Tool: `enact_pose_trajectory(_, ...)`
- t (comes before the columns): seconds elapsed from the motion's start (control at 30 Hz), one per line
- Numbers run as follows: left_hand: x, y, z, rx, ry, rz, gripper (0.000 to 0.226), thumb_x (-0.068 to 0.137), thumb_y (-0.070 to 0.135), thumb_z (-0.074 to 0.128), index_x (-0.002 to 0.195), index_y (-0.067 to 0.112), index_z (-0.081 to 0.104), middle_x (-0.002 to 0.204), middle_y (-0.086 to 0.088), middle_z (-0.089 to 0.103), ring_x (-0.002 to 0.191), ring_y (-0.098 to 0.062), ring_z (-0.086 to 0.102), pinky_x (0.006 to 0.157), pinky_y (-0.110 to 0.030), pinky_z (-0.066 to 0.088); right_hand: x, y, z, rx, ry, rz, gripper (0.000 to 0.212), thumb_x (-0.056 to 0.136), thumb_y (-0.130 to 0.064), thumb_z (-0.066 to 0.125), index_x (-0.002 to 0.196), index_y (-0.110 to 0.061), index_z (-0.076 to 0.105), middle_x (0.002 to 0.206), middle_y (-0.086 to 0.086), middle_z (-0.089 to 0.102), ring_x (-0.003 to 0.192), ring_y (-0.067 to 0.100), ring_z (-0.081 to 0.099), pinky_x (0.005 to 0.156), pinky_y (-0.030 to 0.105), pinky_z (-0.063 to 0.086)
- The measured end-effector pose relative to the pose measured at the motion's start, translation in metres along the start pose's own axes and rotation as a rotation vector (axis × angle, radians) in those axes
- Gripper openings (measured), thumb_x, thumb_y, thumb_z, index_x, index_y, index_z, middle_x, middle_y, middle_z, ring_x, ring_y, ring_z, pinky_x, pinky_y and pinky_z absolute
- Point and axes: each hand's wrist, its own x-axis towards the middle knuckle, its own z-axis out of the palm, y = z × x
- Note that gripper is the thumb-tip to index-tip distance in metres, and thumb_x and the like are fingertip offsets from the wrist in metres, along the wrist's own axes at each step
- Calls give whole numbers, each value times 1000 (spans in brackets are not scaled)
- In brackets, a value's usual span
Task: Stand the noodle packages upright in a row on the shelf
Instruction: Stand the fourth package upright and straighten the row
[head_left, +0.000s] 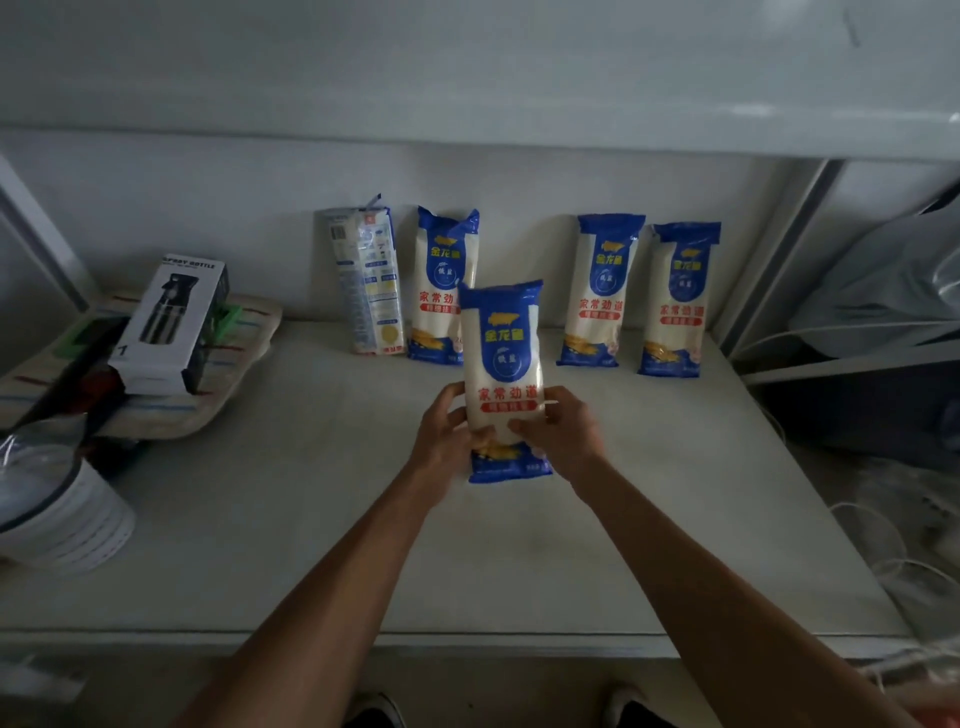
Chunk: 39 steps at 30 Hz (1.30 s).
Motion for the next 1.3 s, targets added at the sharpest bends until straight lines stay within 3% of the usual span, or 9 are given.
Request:
enact_pose_trajectory(0.1, 6, 4, 1, -1, 18, 20, 63, 76, -14, 69, 123, 26, 60, 115, -10, 74, 107, -29, 71, 91, -53, 58, 2, -2, 0, -44, 5, -1, 42, 79, -24, 80, 113, -18, 57, 96, -8, 64, 77, 0, 61, 54, 10, 46)
enact_pose_trajectory(0.23, 4, 2, 4, 60, 31, 24, 56, 81, -6, 71, 119, 34, 60, 113, -2, 75, 107, -23, 71, 91, -49, 59, 6, -3, 0, -8, -102, 140, 41, 79, -26, 80, 111, -18, 58, 102, 2, 70, 68, 11, 68, 47, 17, 51)
enact_pose_trajectory(0.4, 8, 12, 7, 38, -23, 85, 54, 83, -3, 69, 129, 24, 59, 114, -1, 76, 110, -23, 71, 93, -47, 58, 11, -4, -4, 127, -43, 110, 33, 84, -15, 75, 113, -12, 60, 108, 7, 69, 82, 21, 74, 62, 28, 62)
enact_pose_trajectory(0.5, 10, 15, 9, -47, -28, 76, 44, 86, 13, 74, 128, 20, 64, 117, -3, 75, 112, -23, 71, 99, -48, 55, 10, 5, -2, 138, -14, 66, 33, 84, -12, 74, 114, -11, 60, 108, 10, 69, 85, 24, 74, 67, 36, 64)
enact_pose_trajectory(0.73, 13, 0, 6, 84, -27, 51, 44, 87, 29, 73, 130, 32, 61, 119, 2, 74, 113, -20, 69, 98, -50, 55, 9, 21, 3, 88, 25, -29, 32, 88, -10, 69, 118, -13, 59, 109, 6, 66, 95, 22, 70, 70, 33, 64)
enact_pose_trajectory(0.87, 20, 2, 11, 237, 1, 84, 54, 88, 13, 70, 137, 28, 53, 113, -5, 75, 104, -19, 72, 93, -44, 59, 14, 29, 12, 66, 111, -82, 16, 94, -9, 59, 110, -12, 60, 104, 6, 69, 91, 21, 71, 69, 28, 62)
enact_pose_trajectory(1.0, 39, 11, 20, 303, 39, 127, 57, 89, -7, 58, 137, 24, 53, 113, 0, 72, 106, -15, 69, 80, -22, 57, 38, 27, 16, 78, 154, -81, 13, 96, -9, 56, 108, -12, 59, 108, 9, 69, 94, 24, 70, 74, 35, 63)
enact_pose_trajectory(1.17, 72, 20, 25, 356, 47, 127, 70, 88, -8, 54, 147, 26, 42, 136, -3, 62, 127, -20, 57, 108, -45, 48, 75, 9, 20, 284, 142, 31, 18, 97, -7, 53, 114, -3, 57, 99, 10, 66, 80, 18, 68, 49, 12, 53)
enact_pose_trajectory(1.3, 83, 42, 36, 391, 25, 80, 82, 92, -3, 52, 158, 34, 21, 158, -3, 40, 144, -22, 39, 117, -48, 36, 109, -5, 20, 344, 135, 84, 24, 97, 1, 46, 120, -1, 53, 101, 12, 65, 75, 20, 64, 48, 19, 55)
